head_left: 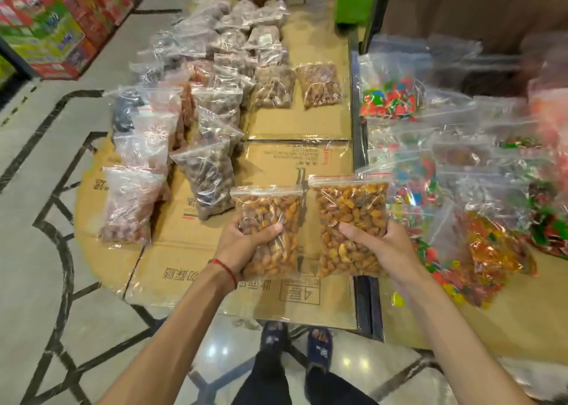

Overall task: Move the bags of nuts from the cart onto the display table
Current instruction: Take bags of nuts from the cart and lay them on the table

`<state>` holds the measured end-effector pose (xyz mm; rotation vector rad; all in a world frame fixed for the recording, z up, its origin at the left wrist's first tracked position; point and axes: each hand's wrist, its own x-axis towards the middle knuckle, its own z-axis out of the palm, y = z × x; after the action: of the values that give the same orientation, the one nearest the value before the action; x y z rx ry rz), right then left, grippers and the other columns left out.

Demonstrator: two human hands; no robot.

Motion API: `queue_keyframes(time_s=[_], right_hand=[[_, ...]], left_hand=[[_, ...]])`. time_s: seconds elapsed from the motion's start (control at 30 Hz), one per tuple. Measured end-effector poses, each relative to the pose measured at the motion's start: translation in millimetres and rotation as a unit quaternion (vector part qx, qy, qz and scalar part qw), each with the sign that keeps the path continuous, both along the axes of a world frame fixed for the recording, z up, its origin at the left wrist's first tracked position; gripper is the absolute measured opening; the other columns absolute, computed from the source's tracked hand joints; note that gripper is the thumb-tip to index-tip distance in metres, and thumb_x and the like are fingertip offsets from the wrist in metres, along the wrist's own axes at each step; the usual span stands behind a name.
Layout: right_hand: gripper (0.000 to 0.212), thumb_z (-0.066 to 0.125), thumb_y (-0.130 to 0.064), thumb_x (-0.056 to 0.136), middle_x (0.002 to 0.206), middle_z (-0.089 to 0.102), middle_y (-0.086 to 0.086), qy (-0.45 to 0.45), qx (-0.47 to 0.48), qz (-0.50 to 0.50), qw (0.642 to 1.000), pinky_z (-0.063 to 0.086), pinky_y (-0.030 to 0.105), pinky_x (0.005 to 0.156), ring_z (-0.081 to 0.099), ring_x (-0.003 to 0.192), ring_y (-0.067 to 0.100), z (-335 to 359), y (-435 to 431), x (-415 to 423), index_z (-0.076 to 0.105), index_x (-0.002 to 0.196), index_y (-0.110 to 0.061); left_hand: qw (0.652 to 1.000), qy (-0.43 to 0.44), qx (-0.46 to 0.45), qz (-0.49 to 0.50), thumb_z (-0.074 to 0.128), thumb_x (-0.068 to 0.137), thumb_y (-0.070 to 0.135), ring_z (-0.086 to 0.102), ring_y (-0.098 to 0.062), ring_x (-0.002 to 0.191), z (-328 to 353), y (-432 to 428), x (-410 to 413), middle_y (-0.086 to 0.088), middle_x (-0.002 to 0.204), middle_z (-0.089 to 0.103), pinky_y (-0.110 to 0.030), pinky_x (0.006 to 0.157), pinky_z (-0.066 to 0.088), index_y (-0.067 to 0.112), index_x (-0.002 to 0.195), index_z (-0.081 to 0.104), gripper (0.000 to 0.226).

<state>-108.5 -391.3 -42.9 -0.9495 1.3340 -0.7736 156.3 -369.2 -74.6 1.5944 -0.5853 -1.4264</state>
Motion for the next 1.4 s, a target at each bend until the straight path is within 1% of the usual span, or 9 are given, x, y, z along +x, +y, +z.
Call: queue_keyframes(time_s=[0.1, 0.33, 0.53, 0.67, 0.83, 1.1, 1.23, 1.3, 1.4], right_hand=[[0.050, 0.091, -0.038, 0.066, 0.099, 0.084, -0.008, 0.009, -0.003, -0.031, 0.999, 0.060, 0.028, 0.080, 0.079, 0.092, 0.009, 8.0, -20.2, 12.0, 0.076, 0.110, -0.021], [0.035, 0.089, -0.032, 0.079, 0.103, 0.083, -0.008, 0.037, -0.021, -0.098, 0.994, 0.057, 0.035, 0.097, 0.078, 0.099, 0.009, 20.0, -59.5, 33.9, 0.077, 0.111, -0.023], [0.039, 0.090, -0.031, 0.078, 0.102, 0.084, -0.003, 0.058, -0.018, -0.130, 0.990, 0.056, 0.046, 0.106, 0.079, 0.101, 0.015, 21.4, -93.1, 35.1, 0.079, 0.113, -0.018], [0.044, 0.090, -0.030, 0.077, 0.107, 0.083, -0.002, 0.041, -0.014, -0.138, 0.989, 0.058, 0.048, 0.104, 0.079, 0.102, 0.016, 24.8, -110.4, 28.7, 0.077, 0.117, -0.017], [0.044, 0.091, -0.035, 0.074, 0.105, 0.083, -0.006, 0.048, 0.003, -0.166, 0.985, 0.057, 0.045, 0.103, 0.079, 0.102, 0.015, 22.7, -132.3, 19.4, 0.077, 0.114, -0.022], [0.037, 0.090, -0.026, 0.075, 0.099, 0.084, -0.004, 0.013, 0.043, -0.175, 0.984, 0.062, 0.036, 0.082, 0.081, 0.090, 0.014, 9.4, -168.6, 16.6, 0.073, 0.108, -0.024], [0.034, 0.088, -0.022, 0.079, 0.100, 0.084, -0.002, 0.008, 0.050, -0.175, 0.983, 0.065, 0.032, 0.076, 0.081, 0.093, 0.018, -2.2, -174.1, 17.5, 0.073, 0.110, -0.021], [0.034, 0.088, -0.023, 0.080, 0.100, 0.084, -0.002, 0.014, 0.057, -0.173, 0.983, 0.065, 0.032, 0.076, 0.081, 0.092, 0.017, -6.7, -173.7, 17.2, 0.073, 0.111, -0.021], [0.037, 0.088, -0.027, 0.081, 0.101, 0.084, -0.003, 0.019, 0.067, -0.163, 0.984, 0.065, 0.035, 0.081, 0.081, 0.093, 0.015, -10.8, -172.2, 16.7, 0.073, 0.114, -0.022]], left_hand=[[1.000, 0.026, 0.001, -0.014, 0.093, 0.071, 0.014, 0.078, -0.028, 0.098, -3.5, -41.8, 8.1, -0.006, 0.106, 0.080, -0.051, 0.090, 0.061, 0.021, 0.131, 0.061, 0.068], [0.995, 0.055, 0.025, -0.077, 0.080, 0.087, 0.011, 0.066, -0.012, 0.049, 5.9, -139.6, 10.9, -0.009, 0.084, 0.075, -0.024, 0.046, 0.053, -0.001, 0.127, 0.063, 0.045], [0.987, 0.050, 0.066, -0.140, 0.074, 0.090, 0.009, 0.071, -0.019, 0.052, 13.7, -210.4, 1.4, -0.011, 0.078, 0.076, -0.028, 0.047, 0.056, 0.002, 0.113, 0.072, 0.024], [0.984, 0.016, 0.034, -0.174, 0.077, 0.092, 0.017, 0.079, -0.025, 0.077, 13.2, -256.5, -13.9, -0.013, 0.092, 0.080, -0.034, 0.056, 0.062, 0.004, 0.114, 0.074, 0.025], [0.984, 0.010, 0.020, -0.176, 0.079, 0.091, 0.021, 0.078, -0.017, 0.068, 15.8, -325.6, -29.6, -0.012, 0.093, 0.080, -0.029, 0.053, 0.060, 0.008, 0.119, 0.069, 0.032], [0.984, -0.038, 0.003, -0.171, 0.086, 0.082, 0.037, 0.076, -0.029, 0.100, -0.2, -411.8, -46.1, -0.009, 0.104, 0.079, -0.035, 0.072, 0.062, 0.008, 0.123, 0.071, 0.052], [0.975, -0.122, -0.017, -0.186, 0.081, 0.089, 0.034, 0.071, -0.022, 0.092, -11.6, -422.4, -53.9, -0.007, 0.106, 0.075, -0.035, 0.081, 0.060, 0.006, 0.123, 0.067, 0.046], [0.963, -0.196, -0.031, -0.181, 0.078, 0.091, 0.036, 0.062, -0.018, 0.093, -15.4, -421.9, -58.5, -0.003, 0.106, 0.066, -0.028, 0.084, 0.052, 0.008, 0.124, 0.063, 0.046], [0.949, -0.269, -0.064, -0.152, 0.076, 0.094, 0.032, 0.047, -0.009, 0.084, -11.3, -413.4, -62.0, -0.004, 0.115, 0.057, -0.007, 0.065, 0.035, 0.007, 0.142, 0.049, 0.060]])
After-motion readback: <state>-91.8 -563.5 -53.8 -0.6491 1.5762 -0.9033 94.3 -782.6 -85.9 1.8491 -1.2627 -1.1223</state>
